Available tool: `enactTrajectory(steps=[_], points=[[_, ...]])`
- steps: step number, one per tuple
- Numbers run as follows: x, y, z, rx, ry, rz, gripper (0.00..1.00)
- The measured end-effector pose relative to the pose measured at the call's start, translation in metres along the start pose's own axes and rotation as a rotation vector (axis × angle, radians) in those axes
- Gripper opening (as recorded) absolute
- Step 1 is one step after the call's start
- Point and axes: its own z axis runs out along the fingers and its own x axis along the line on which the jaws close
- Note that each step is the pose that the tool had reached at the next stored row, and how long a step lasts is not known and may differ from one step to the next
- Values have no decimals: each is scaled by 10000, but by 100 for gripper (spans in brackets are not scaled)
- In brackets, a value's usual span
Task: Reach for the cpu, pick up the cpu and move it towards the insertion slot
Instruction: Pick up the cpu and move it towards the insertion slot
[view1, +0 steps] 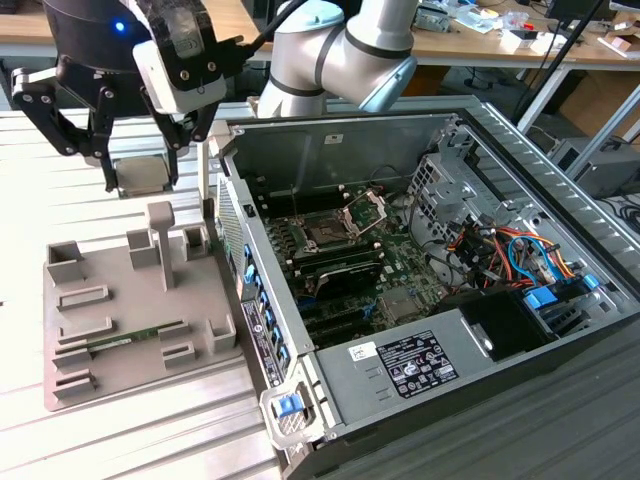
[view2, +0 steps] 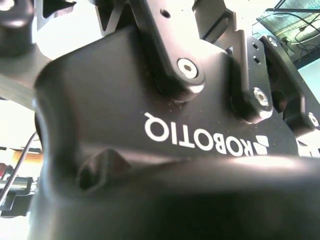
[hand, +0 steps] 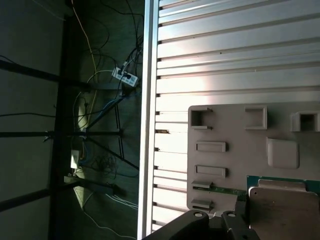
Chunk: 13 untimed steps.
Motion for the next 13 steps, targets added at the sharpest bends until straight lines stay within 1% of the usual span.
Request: enactTrajectory(steps=[6, 13], points=[[-54, -3, 0, 4, 0, 0, 55], [-95, -5, -1, 7, 1, 1, 55]])
